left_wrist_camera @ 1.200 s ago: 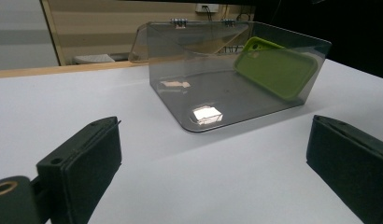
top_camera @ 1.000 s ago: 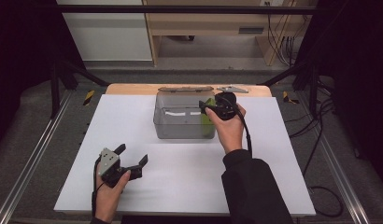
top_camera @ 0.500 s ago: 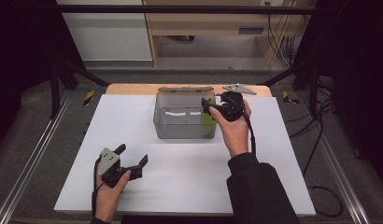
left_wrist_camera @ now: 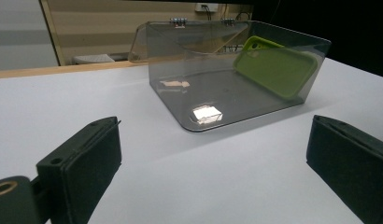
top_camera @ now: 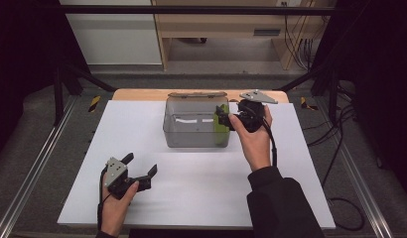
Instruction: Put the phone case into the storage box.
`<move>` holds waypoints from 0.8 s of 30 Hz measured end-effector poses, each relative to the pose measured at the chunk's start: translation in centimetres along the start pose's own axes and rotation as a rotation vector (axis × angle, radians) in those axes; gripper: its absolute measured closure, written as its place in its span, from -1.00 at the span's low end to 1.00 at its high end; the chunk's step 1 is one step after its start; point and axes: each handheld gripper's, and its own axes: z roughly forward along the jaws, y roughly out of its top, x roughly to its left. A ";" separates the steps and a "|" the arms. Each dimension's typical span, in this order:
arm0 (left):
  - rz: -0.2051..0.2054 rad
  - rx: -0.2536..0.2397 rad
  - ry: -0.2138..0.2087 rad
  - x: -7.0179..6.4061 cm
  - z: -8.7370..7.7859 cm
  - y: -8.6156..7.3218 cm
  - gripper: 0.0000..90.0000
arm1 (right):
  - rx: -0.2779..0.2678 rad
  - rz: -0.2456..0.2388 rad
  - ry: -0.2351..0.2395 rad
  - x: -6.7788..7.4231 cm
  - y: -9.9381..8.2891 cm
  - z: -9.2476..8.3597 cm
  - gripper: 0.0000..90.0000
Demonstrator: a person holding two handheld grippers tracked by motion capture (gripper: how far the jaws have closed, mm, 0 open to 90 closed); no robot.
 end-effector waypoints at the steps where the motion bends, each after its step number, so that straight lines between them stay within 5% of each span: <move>1: 0.001 0.001 0.000 0.0 0.0 0.0 -0.93 | 0.000 0.000 0.000 0.0 0.0 -0.1 -0.87; 24: 0.004 0.000 0.005 0.1 -0.1 0.0 -0.93 | -0.063 -0.007 -0.030 -2.4 -0.3 -3.3 -0.90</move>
